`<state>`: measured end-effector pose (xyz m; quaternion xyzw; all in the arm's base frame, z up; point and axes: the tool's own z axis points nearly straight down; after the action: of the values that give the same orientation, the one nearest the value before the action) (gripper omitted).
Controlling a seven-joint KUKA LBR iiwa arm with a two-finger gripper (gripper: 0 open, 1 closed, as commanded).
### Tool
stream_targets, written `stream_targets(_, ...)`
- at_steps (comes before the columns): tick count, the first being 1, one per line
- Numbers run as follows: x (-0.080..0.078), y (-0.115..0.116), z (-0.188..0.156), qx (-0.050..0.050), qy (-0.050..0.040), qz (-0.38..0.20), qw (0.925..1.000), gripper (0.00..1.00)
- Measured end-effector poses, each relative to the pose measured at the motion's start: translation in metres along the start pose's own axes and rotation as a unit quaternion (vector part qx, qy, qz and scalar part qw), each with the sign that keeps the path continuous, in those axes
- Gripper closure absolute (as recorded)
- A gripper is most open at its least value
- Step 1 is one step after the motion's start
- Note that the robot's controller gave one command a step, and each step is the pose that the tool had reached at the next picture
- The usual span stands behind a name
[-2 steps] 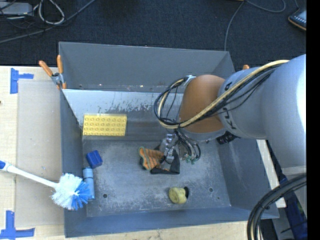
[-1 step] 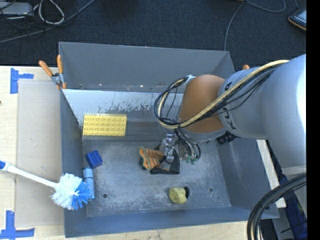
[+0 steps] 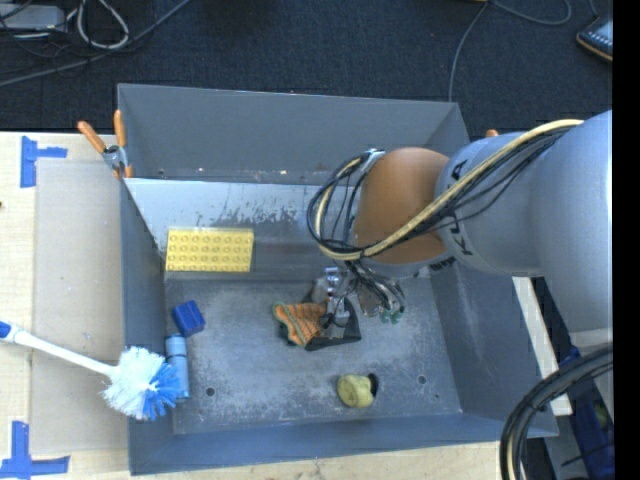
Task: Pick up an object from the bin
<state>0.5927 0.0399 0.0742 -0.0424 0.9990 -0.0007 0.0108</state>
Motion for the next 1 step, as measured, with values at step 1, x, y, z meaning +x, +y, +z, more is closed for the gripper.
stream_targets(1,0.0021,0.0034,-0.0057,-0.001,0.0006,-0.031,0.9995,1.0)
